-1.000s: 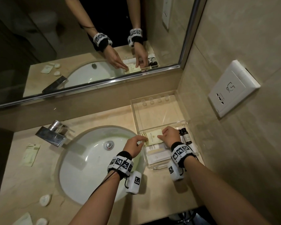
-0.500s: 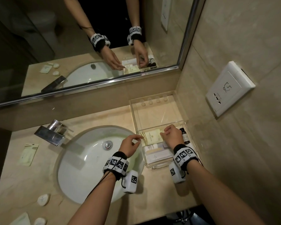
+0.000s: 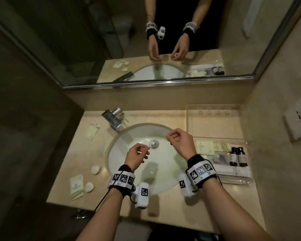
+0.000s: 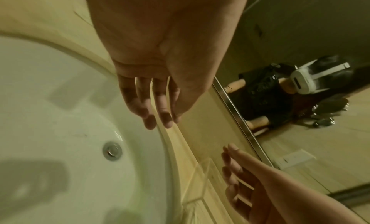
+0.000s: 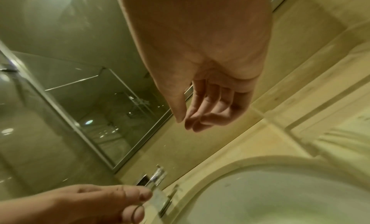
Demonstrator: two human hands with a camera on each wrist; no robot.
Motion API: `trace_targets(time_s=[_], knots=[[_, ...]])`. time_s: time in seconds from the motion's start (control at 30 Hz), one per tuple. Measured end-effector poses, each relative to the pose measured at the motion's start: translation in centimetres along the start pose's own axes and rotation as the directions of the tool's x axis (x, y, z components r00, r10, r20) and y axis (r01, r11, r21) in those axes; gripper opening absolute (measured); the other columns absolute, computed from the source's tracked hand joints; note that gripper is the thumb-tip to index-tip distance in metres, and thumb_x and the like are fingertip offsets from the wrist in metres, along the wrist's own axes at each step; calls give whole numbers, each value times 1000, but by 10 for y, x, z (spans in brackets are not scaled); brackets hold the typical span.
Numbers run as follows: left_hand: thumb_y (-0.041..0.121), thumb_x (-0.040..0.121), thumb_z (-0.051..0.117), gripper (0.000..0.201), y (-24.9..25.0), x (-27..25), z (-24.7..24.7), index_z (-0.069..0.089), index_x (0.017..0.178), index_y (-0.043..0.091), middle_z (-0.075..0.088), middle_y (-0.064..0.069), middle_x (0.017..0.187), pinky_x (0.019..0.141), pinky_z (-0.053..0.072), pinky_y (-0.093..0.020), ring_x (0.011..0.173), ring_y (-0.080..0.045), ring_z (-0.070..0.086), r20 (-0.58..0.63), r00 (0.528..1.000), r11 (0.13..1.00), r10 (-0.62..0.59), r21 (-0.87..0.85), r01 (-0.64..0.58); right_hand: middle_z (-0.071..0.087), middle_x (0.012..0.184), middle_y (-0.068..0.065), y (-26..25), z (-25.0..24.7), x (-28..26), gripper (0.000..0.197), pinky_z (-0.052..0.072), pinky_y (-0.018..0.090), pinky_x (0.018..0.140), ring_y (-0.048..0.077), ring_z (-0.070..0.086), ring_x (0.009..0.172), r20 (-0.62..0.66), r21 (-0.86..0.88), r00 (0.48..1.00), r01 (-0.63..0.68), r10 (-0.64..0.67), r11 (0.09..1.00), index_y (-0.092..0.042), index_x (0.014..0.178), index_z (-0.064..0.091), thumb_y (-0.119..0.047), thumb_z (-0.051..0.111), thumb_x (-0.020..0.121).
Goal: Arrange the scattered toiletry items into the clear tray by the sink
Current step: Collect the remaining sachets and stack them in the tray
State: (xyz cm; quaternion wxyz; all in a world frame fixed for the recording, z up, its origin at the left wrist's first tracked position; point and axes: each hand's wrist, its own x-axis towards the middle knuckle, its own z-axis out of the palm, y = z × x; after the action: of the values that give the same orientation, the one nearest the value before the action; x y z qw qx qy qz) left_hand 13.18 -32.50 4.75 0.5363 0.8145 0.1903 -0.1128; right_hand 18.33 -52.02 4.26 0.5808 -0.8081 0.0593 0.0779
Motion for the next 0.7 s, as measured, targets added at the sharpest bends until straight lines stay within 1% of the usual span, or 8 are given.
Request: trace_targets(time_s=[0.13, 0.27, 0.37, 0.43, 0.5, 0.57, 0.6, 0.7], knots=[[16, 92, 57, 16, -27, -19, -47, 64, 100, 3, 66, -4, 77, 52, 45, -23, 65, -18, 61, -78, 996, 999, -50, 6, 51, 69, 76, -3, -9, 48, -13, 6, 50, 24, 68, 13, 65, 69, 107, -4, 994, 36, -36, 999, -18, 81, 67, -20, 72, 83], [15, 92, 57, 15, -51, -27, -92, 64, 101, 4, 66, -5, 78, 52, 44, -23, 64, -17, 61, -150, 984, 995, -100, -28, 97, 71, 79, 0, -20, 95, -21, 8, 55, 31, 73, 15, 66, 71, 192, -41, 981, 28, -20, 999, -16, 81, 69, -24, 72, 81], [14, 92, 58, 15, -73, -25, -126, 64, 101, 4, 66, -5, 79, 52, 44, -23, 64, -18, 61, -178, 976, 991, -129, -58, 120, 72, 82, 2, -31, 131, -26, 11, 55, 33, 75, 16, 67, 73, 249, -71, 969, 31, -12, 997, -14, 84, 69, -24, 72, 82], [13, 92, 58, 14, -92, -19, -151, 64, 101, 4, 67, -6, 79, 51, 45, -23, 63, -18, 60, -188, 972, 988, -144, -81, 131, 73, 81, 1, -36, 159, -25, 10, 56, 34, 76, 15, 67, 71, 266, -94, 964, 40, -14, 995, -15, 83, 69, -24, 72, 81], [12, 91, 59, 12, -111, -12, -176, 65, 99, 6, 67, -8, 79, 53, 47, -25, 63, -20, 60, -205, 966, 984, -160, -106, 140, 73, 80, -1, -39, 189, -23, 9, 57, 35, 76, 16, 69, 72, 282, -122, 959, 40, -4, 992, -18, 82, 69, -26, 71, 80], [11, 89, 60, 7, -130, -4, -202, 66, 92, 11, 68, -10, 80, 55, 48, -26, 66, -23, 61, -214, 960, 980, -178, -128, 153, 73, 81, 0, -45, 220, -19, 10, 57, 36, 76, 18, 70, 73, 286, -149, 958, 37, 7, 988, -18, 82, 68, -27, 71, 80], [8, 88, 60, 8, -140, 0, -215, 66, 89, 13, 68, -10, 79, 55, 48, -26, 67, -24, 61, -220, 957, 977, -191, -136, 163, 73, 81, 0, -49, 235, -17, 10, 57, 37, 77, 19, 70, 73, 287, -165, 958, 39, 10, 985, -17, 83, 68, -26, 71, 80], [3, 83, 60, 14, -167, 7, -248, 68, 88, 13, 67, -5, 80, 56, 47, -24, 69, -20, 60, -246, 941, 970, -233, -122, 209, 73, 83, 3, -58, 279, -7, 11, 57, 38, 79, 20, 70, 76, 295, -202, 955, 38, 24, 979, -14, 84, 68, -23, 72, 81]])
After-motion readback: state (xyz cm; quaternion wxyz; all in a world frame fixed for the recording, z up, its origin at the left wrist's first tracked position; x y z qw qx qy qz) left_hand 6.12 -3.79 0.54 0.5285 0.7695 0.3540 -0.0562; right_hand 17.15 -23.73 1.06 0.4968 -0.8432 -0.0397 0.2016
